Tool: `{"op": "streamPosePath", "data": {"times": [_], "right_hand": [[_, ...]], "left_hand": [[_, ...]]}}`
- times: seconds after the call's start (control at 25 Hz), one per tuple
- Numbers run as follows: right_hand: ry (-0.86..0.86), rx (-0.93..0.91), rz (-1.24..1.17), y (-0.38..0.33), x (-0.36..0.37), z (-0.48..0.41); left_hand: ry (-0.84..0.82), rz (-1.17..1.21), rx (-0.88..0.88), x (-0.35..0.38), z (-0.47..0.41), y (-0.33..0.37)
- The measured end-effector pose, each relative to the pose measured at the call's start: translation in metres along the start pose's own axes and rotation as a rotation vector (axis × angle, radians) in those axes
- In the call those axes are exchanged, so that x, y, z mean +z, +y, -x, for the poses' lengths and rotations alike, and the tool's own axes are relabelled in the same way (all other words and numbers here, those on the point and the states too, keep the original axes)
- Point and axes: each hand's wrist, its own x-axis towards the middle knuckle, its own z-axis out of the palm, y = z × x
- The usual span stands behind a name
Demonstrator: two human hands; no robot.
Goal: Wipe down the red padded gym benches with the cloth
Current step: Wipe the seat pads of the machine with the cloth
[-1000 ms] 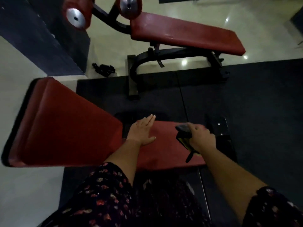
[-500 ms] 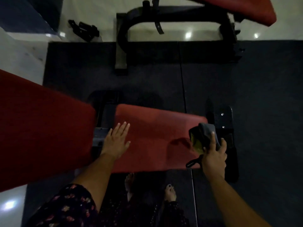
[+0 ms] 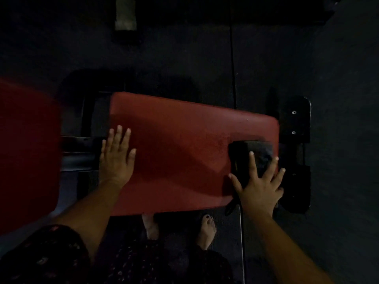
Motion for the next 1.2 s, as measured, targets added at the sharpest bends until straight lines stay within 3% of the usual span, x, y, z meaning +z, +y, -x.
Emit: {"op": "streamPosePath", "data": {"times": [0.28, 0.52, 0.72, 0.96, 1.2], "right_hand": [[0.181, -0.099, -0.135, 0.008, 0.009, -0.015], [0.381, -0.104, -0.297, 0.009, -0.055, -0.074], [0.109, -0.074, -0.204, -0.018, -0.054, -0.121], [0.143, -0.152, -0.224, 0.016, -0.019, -0.058], [0.123, -0.047, -0.303, 0.033, 0.041, 0.067]], "left_hand": [[0.145, 0.019, 0.033, 0.008, 0.001, -0.002], [0.206, 0.013, 0.036, 0.012, 0.0, -0.004], [0.254, -0.001, 0.06, 0.015, -0.001, -0.005], [0.26, 0.012, 0.055, 0.015, -0.001, -0.004], [0.237, 0.074, 0.075, 0.017, -0.003, -0.01]]}}
